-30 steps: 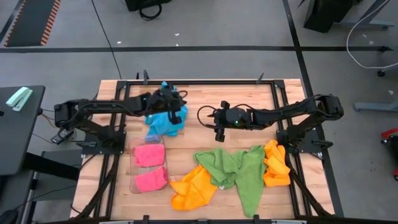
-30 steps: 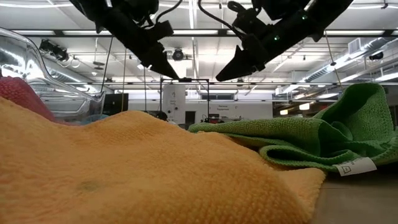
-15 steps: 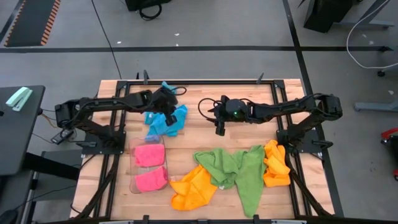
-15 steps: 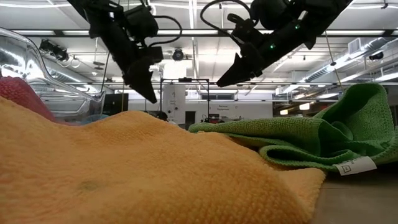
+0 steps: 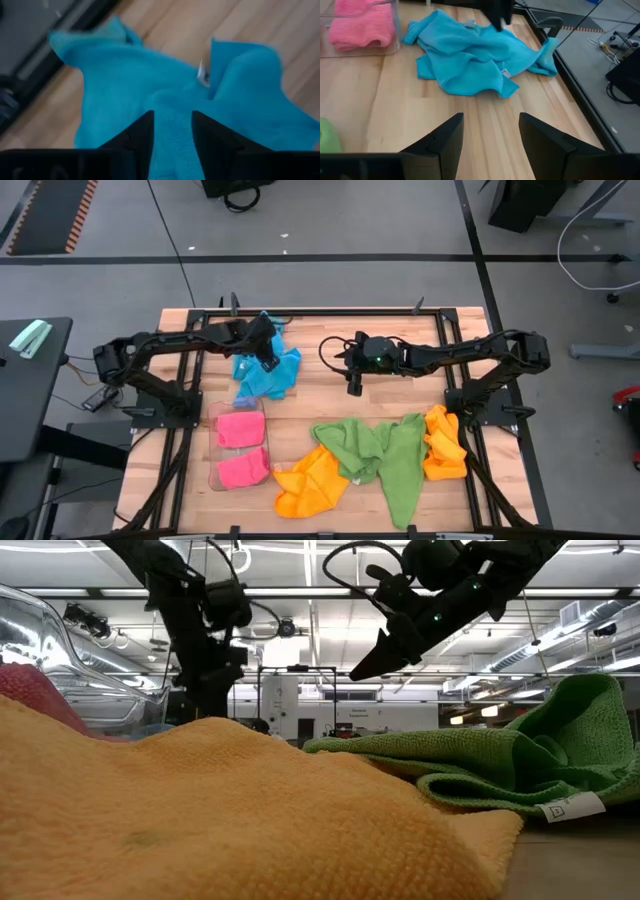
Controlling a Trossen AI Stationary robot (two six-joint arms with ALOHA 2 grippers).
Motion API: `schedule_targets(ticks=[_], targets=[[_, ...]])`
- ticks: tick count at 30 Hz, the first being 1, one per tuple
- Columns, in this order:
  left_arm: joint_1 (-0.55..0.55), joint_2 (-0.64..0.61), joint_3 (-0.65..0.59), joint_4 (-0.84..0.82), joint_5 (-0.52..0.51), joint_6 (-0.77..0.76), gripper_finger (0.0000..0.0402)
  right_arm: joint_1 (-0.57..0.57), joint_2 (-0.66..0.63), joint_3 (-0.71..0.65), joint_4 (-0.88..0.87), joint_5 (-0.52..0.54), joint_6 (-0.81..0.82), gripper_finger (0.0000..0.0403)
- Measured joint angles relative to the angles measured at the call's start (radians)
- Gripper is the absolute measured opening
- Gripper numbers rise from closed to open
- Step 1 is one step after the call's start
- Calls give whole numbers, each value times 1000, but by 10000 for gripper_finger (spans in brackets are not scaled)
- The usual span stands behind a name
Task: Fold microfiber towels
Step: Fold the bottom blue microfiber cloth
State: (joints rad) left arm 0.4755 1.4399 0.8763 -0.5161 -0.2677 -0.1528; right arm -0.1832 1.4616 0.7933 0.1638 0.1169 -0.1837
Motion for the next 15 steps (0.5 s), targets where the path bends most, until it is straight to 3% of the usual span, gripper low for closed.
schedule_targets(ticks=[4, 9, 15], targets=[[49, 77, 0, 16, 101, -21, 174, -19, 0, 0, 8, -22, -4, 200], [74, 168, 0, 18, 114, -61, 187, -27, 0, 0, 14, -72, -11, 200], [78, 185, 3, 17, 143, -26, 149, -27, 0, 0, 12, -74, -27, 200]])
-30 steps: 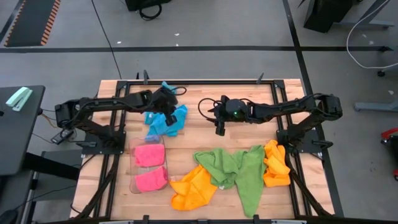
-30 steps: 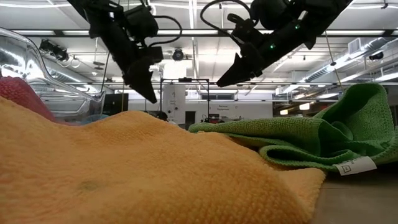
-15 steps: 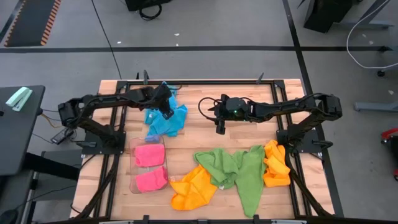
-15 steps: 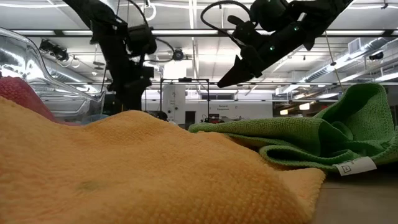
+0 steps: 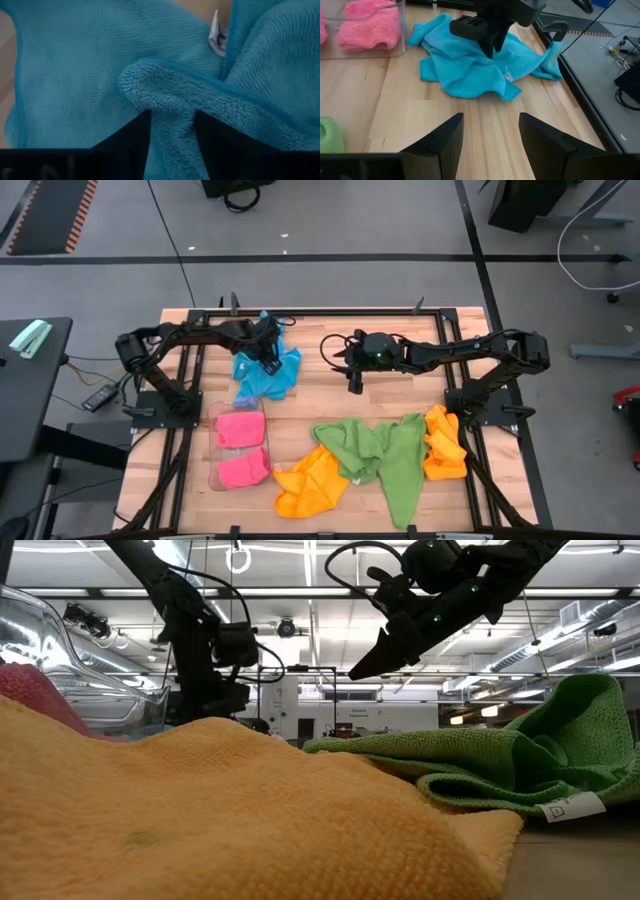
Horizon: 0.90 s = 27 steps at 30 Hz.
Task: Fold microfiber towels
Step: Fold the bottom blue microfiber cloth
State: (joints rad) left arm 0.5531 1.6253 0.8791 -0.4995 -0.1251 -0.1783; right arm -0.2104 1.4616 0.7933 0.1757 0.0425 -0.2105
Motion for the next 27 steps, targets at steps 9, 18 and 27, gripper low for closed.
schedule_targets(ticks=[9, 18, 27], targets=[[-22, -4, 63, 43, -1, 108, 13, 0, 0, 0, -2, 0, -1, 200], [-127, -4, 105, 185, -1, 209, 6, 0, 0, 0, -19, 0, -1, 200], [-191, -5, 106, 341, -1, 255, 4, -1, 0, 0, -21, 0, -1, 200]])
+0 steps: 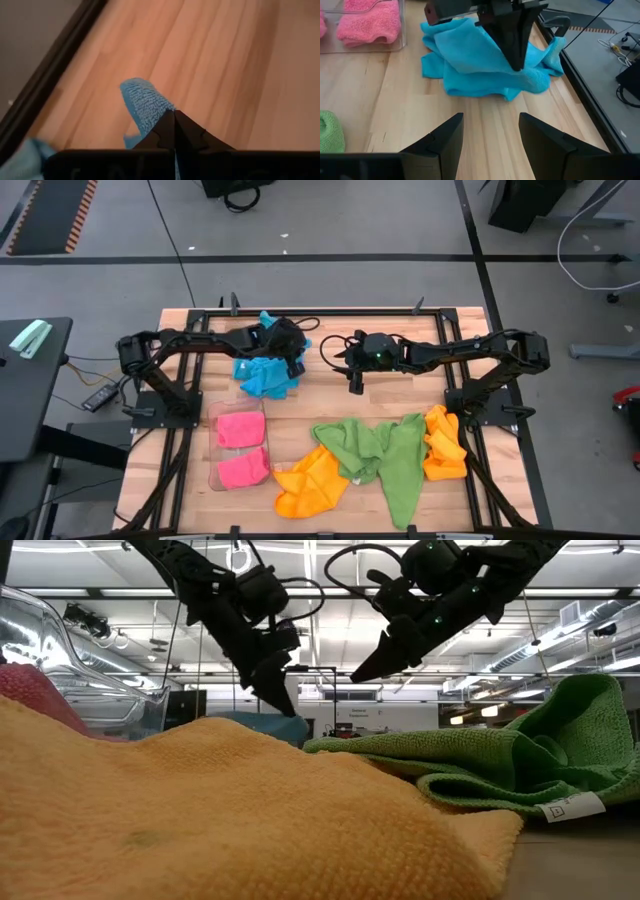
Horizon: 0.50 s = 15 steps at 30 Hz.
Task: Fold microfiber towels
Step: Fold the bottom blue microfiber cloth
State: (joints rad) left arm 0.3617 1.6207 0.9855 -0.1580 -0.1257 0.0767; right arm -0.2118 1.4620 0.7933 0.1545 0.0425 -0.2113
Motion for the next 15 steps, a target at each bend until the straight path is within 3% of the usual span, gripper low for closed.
schedule_targets(ticks=[4, 9, 12, 15], targets=[[-26, 0, 0, 55, 0, 26, 4, -6, 0, 0, -10, 1, 4, 200], [-56, 0, 0, 146, 96, 50, 4, -41, 0, 0, -44, 5, 47, 200], [-76, 0, 0, 197, 104, 67, 3, -65, 0, 0, -60, 8, 87, 200], [-93, 0, 0, 217, 104, 76, 3, -84, 0, 0, -77, -40, 112, 200]])
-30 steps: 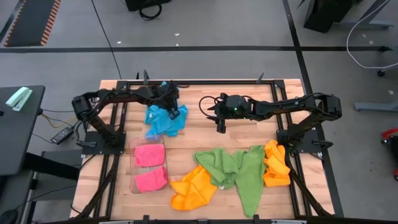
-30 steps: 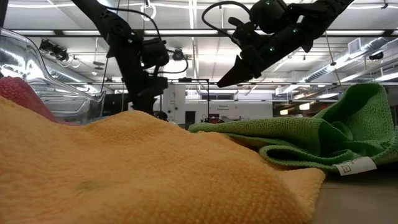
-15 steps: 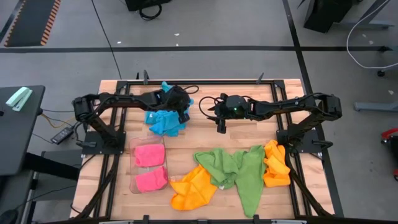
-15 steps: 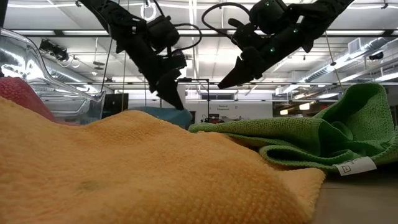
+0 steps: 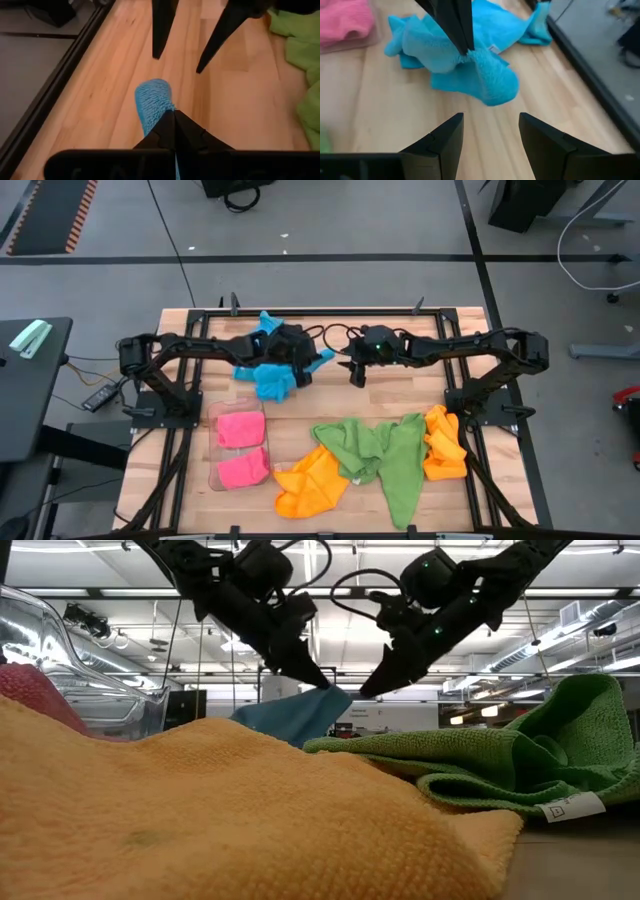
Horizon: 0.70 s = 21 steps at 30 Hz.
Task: Fold microfiber towels
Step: Fold the bottom blue microfiber cloth
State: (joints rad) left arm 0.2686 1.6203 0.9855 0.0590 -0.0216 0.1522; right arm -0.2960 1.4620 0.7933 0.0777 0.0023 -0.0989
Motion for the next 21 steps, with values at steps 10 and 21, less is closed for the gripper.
schedule_targets(ticks=[10, 21], targets=[[-8, -1, -1, 66, 0, 5, 3, -10, 0, 0, -3, -86, 36, 200], [-44, -1, -2, 136, 0, 44, 3, -9, 0, 0, 22, -86, 38, 193]])
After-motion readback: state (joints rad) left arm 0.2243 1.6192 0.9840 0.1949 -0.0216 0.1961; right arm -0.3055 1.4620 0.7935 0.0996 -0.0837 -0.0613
